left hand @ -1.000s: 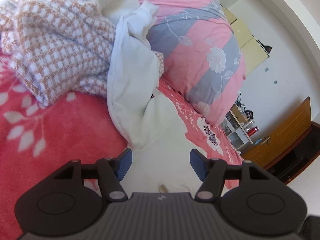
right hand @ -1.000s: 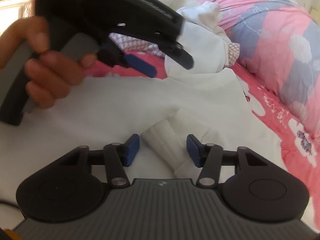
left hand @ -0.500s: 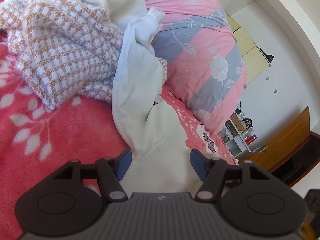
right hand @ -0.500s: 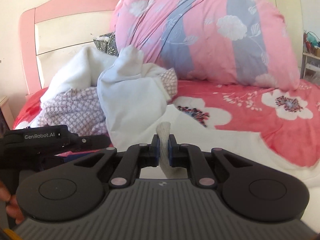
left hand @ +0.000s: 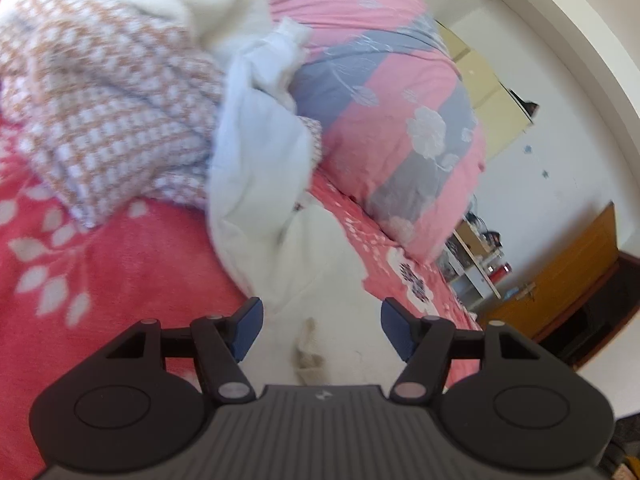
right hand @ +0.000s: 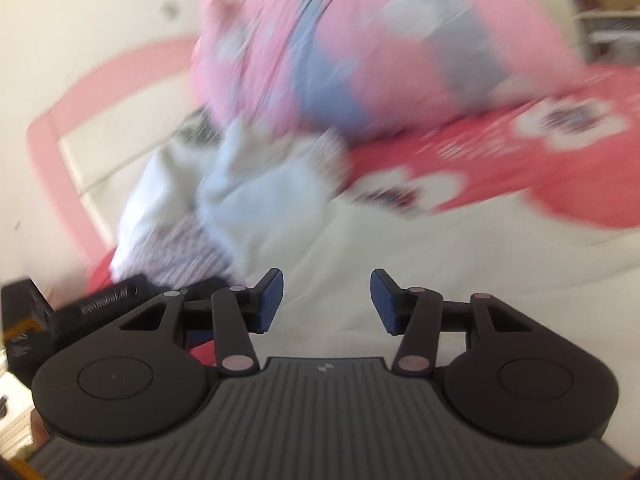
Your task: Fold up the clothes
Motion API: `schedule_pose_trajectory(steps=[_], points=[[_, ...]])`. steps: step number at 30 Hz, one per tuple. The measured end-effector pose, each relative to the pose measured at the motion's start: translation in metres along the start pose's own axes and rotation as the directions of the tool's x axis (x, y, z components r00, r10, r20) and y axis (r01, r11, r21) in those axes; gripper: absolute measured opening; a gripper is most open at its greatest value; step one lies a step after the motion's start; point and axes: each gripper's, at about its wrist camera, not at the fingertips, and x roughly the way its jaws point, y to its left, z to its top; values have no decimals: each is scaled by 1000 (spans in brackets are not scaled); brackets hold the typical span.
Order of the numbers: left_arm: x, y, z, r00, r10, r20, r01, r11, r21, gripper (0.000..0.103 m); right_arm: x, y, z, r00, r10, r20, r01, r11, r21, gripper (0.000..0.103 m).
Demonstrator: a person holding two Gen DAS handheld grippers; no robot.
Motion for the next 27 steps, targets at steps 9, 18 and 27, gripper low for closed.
schedule_pose_trajectory(steps=[9, 18, 27], points=[[53, -66, -44, 984, 29, -174, 15, 968, 250, 65, -118, -141, 0, 885, -465, -22, 465, 885, -4, 17], [67, -70, -69, 970, 164, -182, -81, 916, 392, 62, -122, -185, -7, 884, -455, -110, 463, 884, 63, 11], [70, -68, -65, 973, 143, -183, -67, 927, 369, 62, -65, -280, 22, 848, -508, -151, 530, 811, 248, 1]])
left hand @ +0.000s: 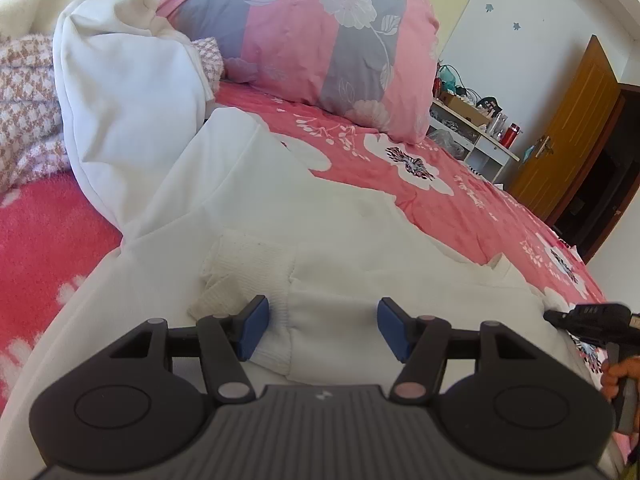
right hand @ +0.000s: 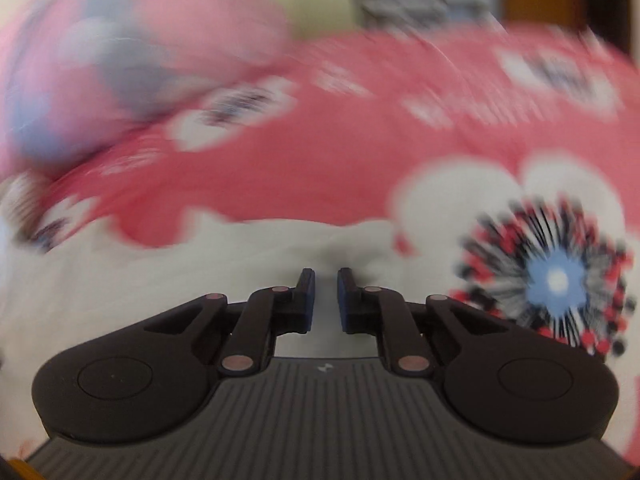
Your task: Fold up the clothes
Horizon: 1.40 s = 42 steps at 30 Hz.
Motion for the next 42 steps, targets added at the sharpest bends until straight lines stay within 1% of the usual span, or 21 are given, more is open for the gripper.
schedule_pose_trajectory(steps=[2, 3, 5, 7, 9, 12, 14, 16, 19, 21, 22, 24, 26, 27, 28, 30, 33, 34, 37, 40, 42], points=[[0, 1, 1, 1000, -5, -1, 5, 1000, -4, 62, -5, -22, 3, 998, 62, 26, -66, 984, 166, 3], [0, 1, 1, 1000, -7, -2, 7, 1000, -5, 62, -14, -24, 4, 996, 72, 44, -78, 980, 183, 7], [0, 2, 2, 1000, -9, -2, 9, 1000, -8, 62, -35, -24, 4, 993, 99, 65, -110, 976, 188, 8], [-1, 3, 2, 1000, -12, -3, 12, 1000, -11, 62, -58, -14, 1, 986, 161, 43, -166, 974, 153, 9], [-1, 4, 2, 1000, -17, -3, 17, 1000, -24, 62, -78, 2, -9, 973, 228, -24, -225, 970, 91, 9], [-3, 7, 3, 1000, -26, -1, 26, 999, -46, 62, -84, 21, -40, 938, 299, -174, -300, 954, 23, 9], [-4, 9, 2, 999, -34, 6, 34, 998, -58, 62, -68, 26, -66, 936, 231, -266, -250, 968, -38, 8], [-9, 12, 3, 999, -45, 25, 47, 996, -77, 62, -66, 30, -76, 948, 215, -233, -239, 968, -80, 8], [-18, 19, 6, 996, -63, 66, 70, 991, -117, 64, -82, 54, -58, 958, 187, -217, -211, 973, -91, 11], [-26, 25, 10, 992, -72, 103, 88, 984, -153, 64, -99, 89, -47, 959, 218, -183, -250, 952, -175, 12], [-29, 30, 12, 990, -73, 118, 94, 979, -182, 64, -106, 110, -41, 954, 246, -173, -279, 938, -206, 12], [-35, 43, 14, 987, -66, 145, 102, 962, -252, 64, -118, 158, -30, 928, 334, -164, -368, 891, -267, 12], [-43, 58, 15, 983, -42, 178, 98, 943, -319, 64, -120, 212, -17, 888, 424, -175, -459, 834, -306, 17], [-48, 66, 16, 980, -21, 198, 91, 932, -351, 64, -118, 239, -9, 865, 467, -185, -502, 805, -315, 25], [-53, 75, 17, 976, 4, 216, 81, 920, -384, 64, -115, 265, -1, 838, 509, -198, -546, 774, -319, 32], [-61, 92, 16, 970, 52, 236, 58, 897, -437, 65, -100, 317, 11, 778, 577, -246, -628, 724, -287, 34], [-67, 116, 14, 969, 90, 229, 43, 854, -519, 65, -68, 397, 22, 721, 617, -315, -690, 679, -250, 42], [-68, 124, 13, 969, 101, 225, 40, 837, -546, 65, -56, 423, 25, 713, 622, -324, -698, 672, -245, 46], [-74, 139, 11, 963, 134, 232, 38, 788, -614, 64, -15, 492, 32, 716, 611, -338, -693, 680, -239, 52], [-84, 149, 8, 949, 176, 263, 37, 764, -645, 64, 26, 545, 32, 738, 584, -339, -667, 707, -235, 57], [-90, 154, 7, 938, 207, 279, 27, 756, -654, 65, 46, 572, 24, 764, 552, -334, -638, 724, -262, 62]])
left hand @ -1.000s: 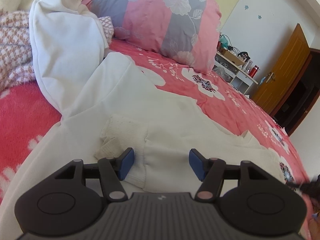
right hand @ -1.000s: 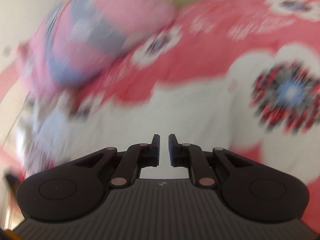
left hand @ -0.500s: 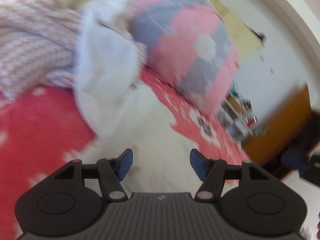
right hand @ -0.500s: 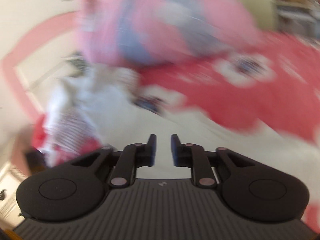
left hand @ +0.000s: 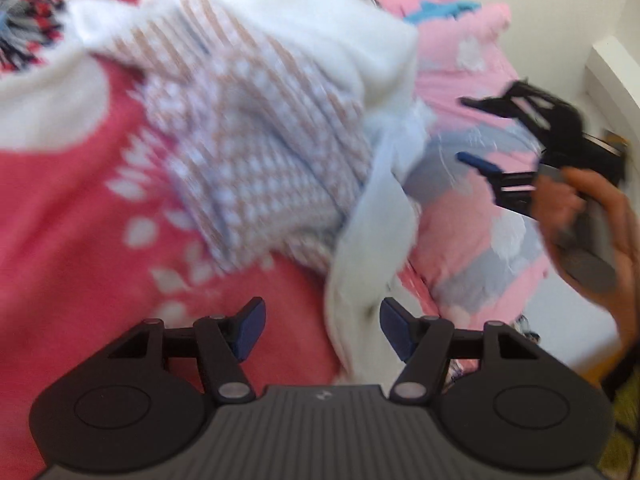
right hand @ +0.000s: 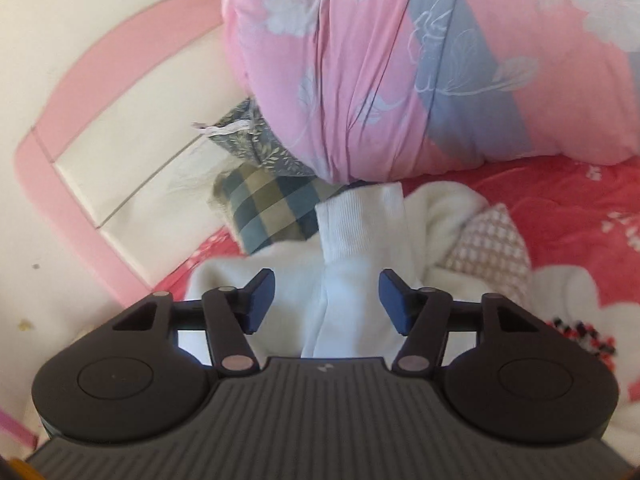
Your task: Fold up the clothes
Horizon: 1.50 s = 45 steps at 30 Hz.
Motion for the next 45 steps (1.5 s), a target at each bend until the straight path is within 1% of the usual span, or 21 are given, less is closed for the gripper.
schedule_pose_trajectory(steps=[3, 6, 8, 9, 10, 11, 13, 14, 16, 18, 20, 23, 27, 29, 31, 33, 36, 37, 40, 44, 45], points=[[1, 7, 5, 1000, 3, 8, -2, 1000, -15, 64, 43, 12, 6, 997, -71, -5, 71, 996, -47, 64], [1, 11, 8, 1000, 4, 17, -4, 1000, -17, 64, 68, 13, 1, 989, -147, 15, 148, 985, -91, 61], [1, 11, 8, 1000, 3, 22, -3, 1000, -5, 65, 69, 5, -4, 988, -148, 35, 150, 987, -61, 43], [2, 10, 8, 1000, 0, 20, 0, 1000, -1, 65, 66, 0, -5, 988, -147, 44, 149, 988, -42, 20], [2, 10, 7, 1000, -3, 18, 3, 1000, 2, 65, 63, -5, -5, 988, -144, 54, 145, 989, -23, 16], [2, 9, 7, 1000, -7, 15, 7, 1000, 5, 65, 60, -10, -4, 988, -136, 73, 137, 991, -5, 16], [-2, 10, 7, 1000, -19, 16, 19, 1000, 2, 65, 44, -18, -3, 984, -120, 130, 118, 993, 24, 14], [-3, 10, 7, 999, -29, 12, 29, 1000, 1, 65, 34, -21, -2, 983, -97, 159, 93, 995, 33, 14], [0, 9, 9, 997, -75, -18, 76, 997, 11, 66, 8, -24, 0, 976, -57, 210, 51, 998, 35, 13], [4, 7, 8, 989, -135, -67, 137, 990, 30, 66, -20, -23, 1, 966, -37, 254, 34, 999, 15, 13], [5, 4, 5, 980, -172, -98, 176, 984, 35, 66, -53, -23, 2, 956, -34, 290, 41, 999, -16, 13], [6, 2, 4, 972, -205, -111, 210, 977, 39, 66, -108, -26, 2, 939, -38, 342, 54, 998, -36, 13], [7, 0, 3, 968, -217, -127, 223, 974, 39, 66, -178, -37, -6, 909, -81, 409, 97, 995, -20, 13], [7, -1, 2, 968, -214, -133, 222, 974, 52, 66, -210, -46, -14, 895, -91, 437, 93, 995, 16, 13], [6, -3, 1, 968, -211, -138, 221, 973, 64, 66, -243, -50, -27, 878, -105, 466, 95, 994, 45, 13], [7, -6, -1, 969, -198, -145, 211, 974, 85, 66, -276, -57, -45, 857, -121, 502, 96, 992, 76, 13], [7, -10, -4, 971, -173, -163, 194, 973, 126, 66, -321, -72, -80, 823, -160, 546, 123, 987, 103, 13], [8, -11, -6, 972, -166, -168, 191, 972, 140, 66, -331, -78, -94, 816, -177, 550, 135, 984, 116, 13], [8, -17, -10, 976, -147, -162, 176, 968, 180, 66, -355, -101, -140, 801, -235, 550, 173, 971, 162, 13], [8, -20, -13, 978, -131, -161, 164, 964, 211, 66, -370, -139, -204, 780, -304, 547, 190, 948, 256, 13], [9, -21, -14, 979, -124, -165, 159, 963, 217, 66, -370, -149, -221, 774, -331, 540, 207, 938, 278, 14]])
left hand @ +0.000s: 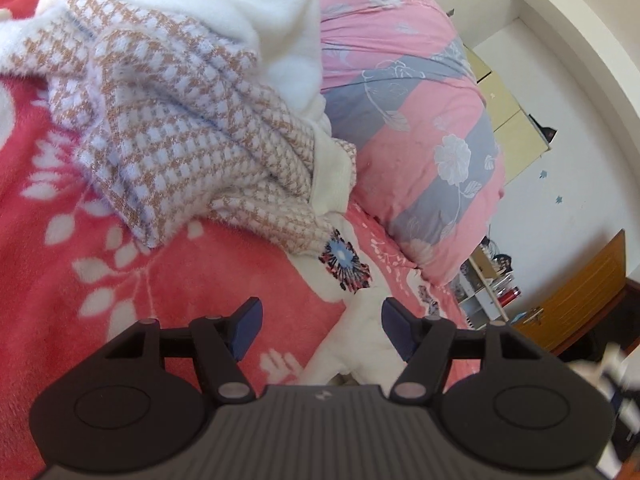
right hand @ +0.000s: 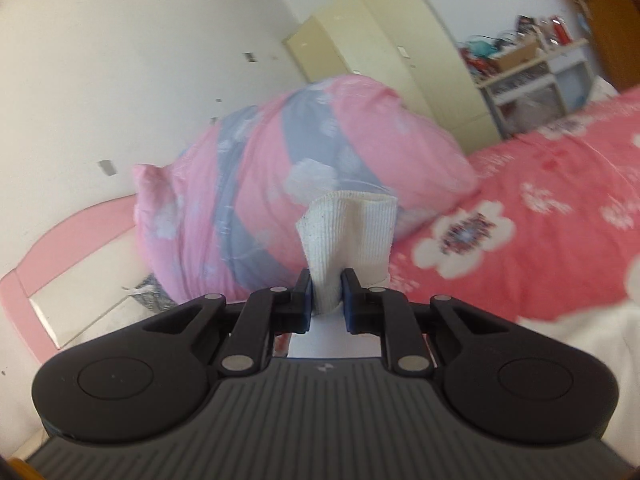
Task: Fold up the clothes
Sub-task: 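Lift the held cuff with the right tool above the sweatshirt, then lay the held cuff on the sweatshirt body and open the right tool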
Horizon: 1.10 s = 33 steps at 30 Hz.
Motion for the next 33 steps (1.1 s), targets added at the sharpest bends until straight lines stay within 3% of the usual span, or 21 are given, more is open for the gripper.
schedule_pose_trajectory(steps=[6, 10, 14, 18, 20, 23, 24, 25, 26, 27, 29, 33], points=[[4, -7, -5, 999, 30, -22, -29, 998, 60, 66, -19, -88, -65, 983, -146, -112, 162, 975, 150, 17], [2, -14, -7, 999, 35, -31, -32, 995, 99, 66, -37, -129, -90, 976, -146, -161, 190, 932, 308, 18], [-5, -19, -7, 999, 6, -35, -2, 993, 115, 67, -45, -158, -101, 978, -98, -186, 179, 853, 490, 25], [-6, -21, -10, 999, 22, -29, -19, 991, 130, 67, -50, -173, -105, 987, -51, -151, 139, 737, 661, 49], [-3, -20, -10, 999, 25, -37, -20, 993, 120, 67, -52, -176, -106, 987, -55, -154, 146, 714, 684, 52], [-2, -20, -11, 999, 28, -41, -24, 993, 118, 67, -48, -174, -107, 973, -85, -217, 208, 738, 642, 52], [-1, -19, -12, 999, 31, -41, -26, 993, 118, 67, -45, -171, -107, 969, -85, -231, 215, 752, 623, 47], [-1, -19, -12, 999, 32, -41, -27, 993, 116, 67, -41, -168, -104, 967, -85, -242, 217, 774, 595, 27], [-1, -19, -12, 999, 33, -41, -29, 993, 112, 67, -38, -165, -99, 962, -92, -257, 225, 799, 558, 13], [0, -18, -12, 999, 35, -41, -30, 993, 110, 67, -31, -159, -93, 960, -91, -264, 223, 819, 529, 8], [0, -17, -12, 998, 38, -41, -34, 994, 106, 67, -17, -144, -69, 968, -76, -240, 188, 851, 490, 7], [1, -16, -12, 999, 33, -43, -28, 994, 103, 67, -15, -94, -1, 997, 4, -81, 24, 939, 344, 7]])
